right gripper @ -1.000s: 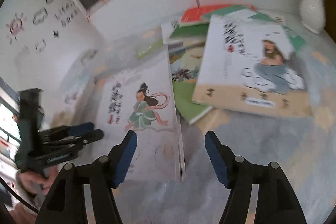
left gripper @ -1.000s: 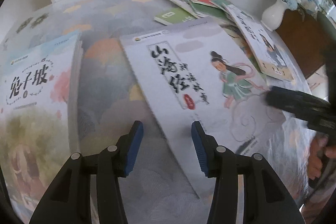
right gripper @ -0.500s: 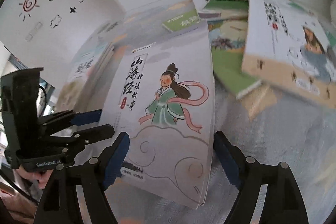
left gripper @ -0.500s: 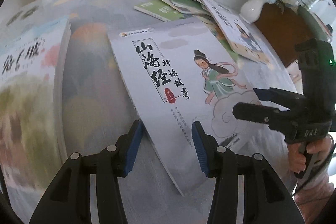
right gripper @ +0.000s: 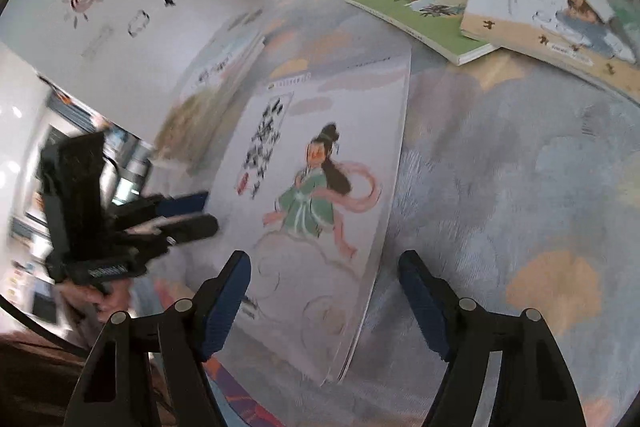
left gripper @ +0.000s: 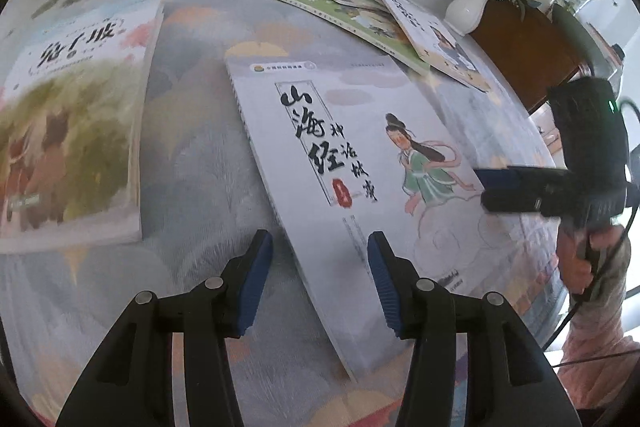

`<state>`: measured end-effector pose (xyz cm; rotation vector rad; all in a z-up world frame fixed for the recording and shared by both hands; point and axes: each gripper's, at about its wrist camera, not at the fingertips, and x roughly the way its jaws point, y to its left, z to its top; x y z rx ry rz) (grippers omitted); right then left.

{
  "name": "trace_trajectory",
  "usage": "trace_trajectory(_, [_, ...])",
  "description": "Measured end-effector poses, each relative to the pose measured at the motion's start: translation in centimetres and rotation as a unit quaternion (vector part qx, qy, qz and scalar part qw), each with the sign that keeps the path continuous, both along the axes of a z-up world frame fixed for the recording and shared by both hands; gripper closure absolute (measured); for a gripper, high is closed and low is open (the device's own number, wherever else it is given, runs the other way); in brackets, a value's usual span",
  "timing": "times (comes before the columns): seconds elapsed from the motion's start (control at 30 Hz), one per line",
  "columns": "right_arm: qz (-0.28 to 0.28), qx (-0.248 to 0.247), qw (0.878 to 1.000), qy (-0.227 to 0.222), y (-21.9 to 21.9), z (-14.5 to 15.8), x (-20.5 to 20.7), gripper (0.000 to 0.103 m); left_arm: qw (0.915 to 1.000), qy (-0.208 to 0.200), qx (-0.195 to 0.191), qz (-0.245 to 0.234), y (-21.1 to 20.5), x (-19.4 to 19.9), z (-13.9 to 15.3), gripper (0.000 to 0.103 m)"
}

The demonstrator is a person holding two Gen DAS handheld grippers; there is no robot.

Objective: Organize books

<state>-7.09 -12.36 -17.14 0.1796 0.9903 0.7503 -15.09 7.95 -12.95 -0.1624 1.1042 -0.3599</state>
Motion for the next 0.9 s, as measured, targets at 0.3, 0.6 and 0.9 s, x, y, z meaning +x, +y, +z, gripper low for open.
trace_trajectory(0.3, [0.019,0.096,0.995,0.024,-1.3,-0.5,4.7,0.046,0.9984,0.0,-0.055,-0.011,-0.3,2.1,-0.1,0.034])
trace_trajectory(0.6, [-0.016,0.063,0.997,-0.041,-0.7,-0.6,3.7,0.08,0.9887,-0.001,-0.147,0.029,2.3,4.3,-1.3,0.062])
trace_trajectory(0.9, [-0.019,0.095,0.995,-0.032,-1.7,-1.2,4.0,0.089,0.9965,-0.054,-0.05,0.041,0.5,3.8,-0.8,0.074])
